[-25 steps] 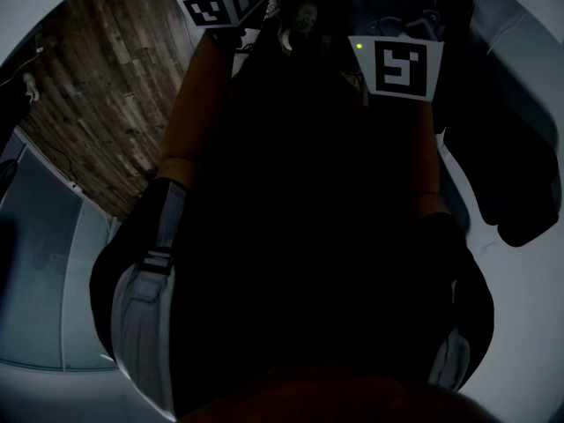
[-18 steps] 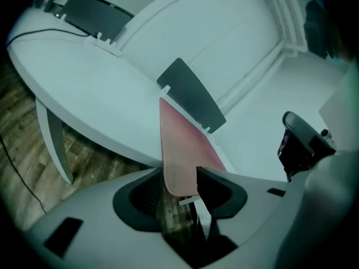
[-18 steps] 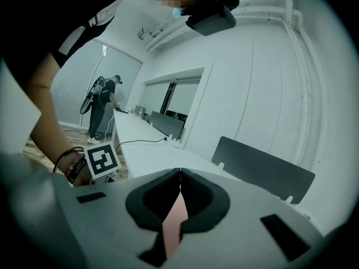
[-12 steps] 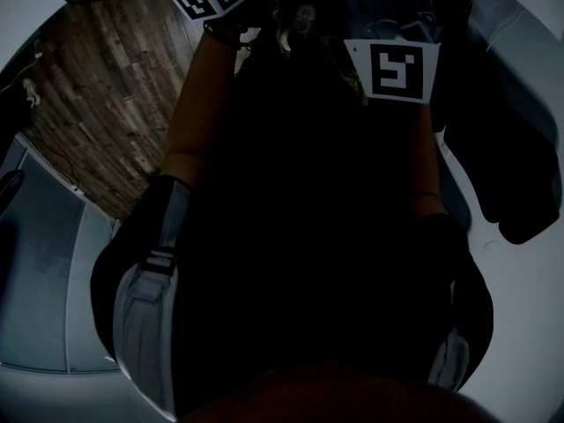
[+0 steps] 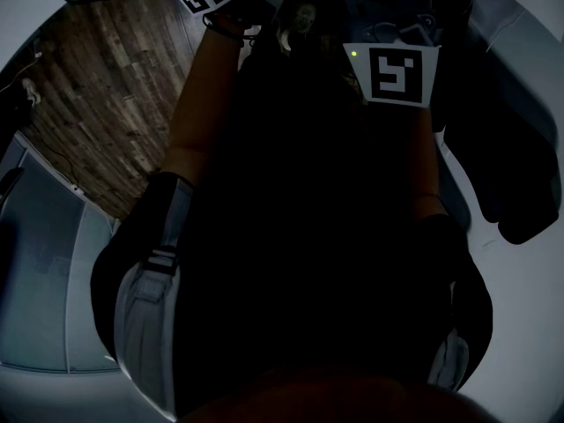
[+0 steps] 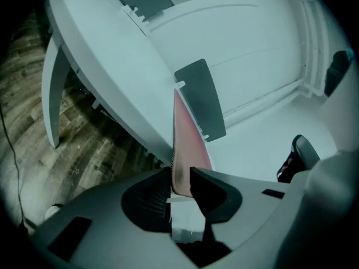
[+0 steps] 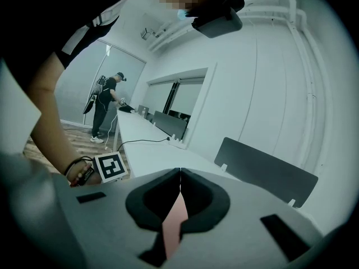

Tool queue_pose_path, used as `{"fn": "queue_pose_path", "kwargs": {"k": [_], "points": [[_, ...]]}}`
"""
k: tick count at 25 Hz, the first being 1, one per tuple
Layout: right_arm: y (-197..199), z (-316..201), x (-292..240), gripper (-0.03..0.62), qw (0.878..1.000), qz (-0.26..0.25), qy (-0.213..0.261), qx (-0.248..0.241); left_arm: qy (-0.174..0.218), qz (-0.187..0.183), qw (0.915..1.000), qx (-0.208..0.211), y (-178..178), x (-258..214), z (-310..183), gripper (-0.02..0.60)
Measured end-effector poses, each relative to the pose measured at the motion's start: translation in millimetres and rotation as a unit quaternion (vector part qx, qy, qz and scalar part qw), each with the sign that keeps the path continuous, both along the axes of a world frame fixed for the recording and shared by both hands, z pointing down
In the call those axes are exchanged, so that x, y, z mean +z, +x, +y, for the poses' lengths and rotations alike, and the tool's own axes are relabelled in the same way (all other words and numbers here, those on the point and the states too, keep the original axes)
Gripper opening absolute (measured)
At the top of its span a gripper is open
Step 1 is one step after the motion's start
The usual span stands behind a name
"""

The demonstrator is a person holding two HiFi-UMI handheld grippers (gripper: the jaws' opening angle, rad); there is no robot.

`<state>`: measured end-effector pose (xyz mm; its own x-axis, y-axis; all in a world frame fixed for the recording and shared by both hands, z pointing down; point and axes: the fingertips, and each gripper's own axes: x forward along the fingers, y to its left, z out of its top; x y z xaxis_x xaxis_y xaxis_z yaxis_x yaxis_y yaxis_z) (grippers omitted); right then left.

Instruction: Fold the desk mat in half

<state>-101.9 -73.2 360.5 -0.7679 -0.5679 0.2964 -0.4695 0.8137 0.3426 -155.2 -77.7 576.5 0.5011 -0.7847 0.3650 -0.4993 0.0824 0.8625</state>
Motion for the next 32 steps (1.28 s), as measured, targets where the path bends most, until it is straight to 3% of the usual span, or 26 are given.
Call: {"fn": "queue_pose_path", "kwargs": {"k": [1,3,16,26,32], "points": [[-0.1,-0.2,0.6,0.029,1.000,0.001,0.000,0.000,-0.003,0.009,0.9999,-0.006,-0.4,1.3,-0.2,0.075],[-0.3,0.7,1.4,0.029,1.000,0.001,0.000,0.000,-0.005,0.029,0.9994,-0.016,-1.4,2.1,0.8,0.028],[-2.9,-3.8,-6.7,0.029,1.000,-0.007,0.010,0.006,0.038,0.027,0.9989,0.007,3.4,-35.7,-3.3,0.026],[8.9,-25.6,-25.2,0.029,0.998,-0.025,0.009,0.061,0.090,0.051,0.9940,0.035,17.8,-86.4,-29.1,0.026],[17.3,-37.3,-30.5,0.029,0.995,-0.009,0.014,0.094,0.117,0.059,0.9897,0.058,25.3,-110.6,-51.6,0.026]]}}
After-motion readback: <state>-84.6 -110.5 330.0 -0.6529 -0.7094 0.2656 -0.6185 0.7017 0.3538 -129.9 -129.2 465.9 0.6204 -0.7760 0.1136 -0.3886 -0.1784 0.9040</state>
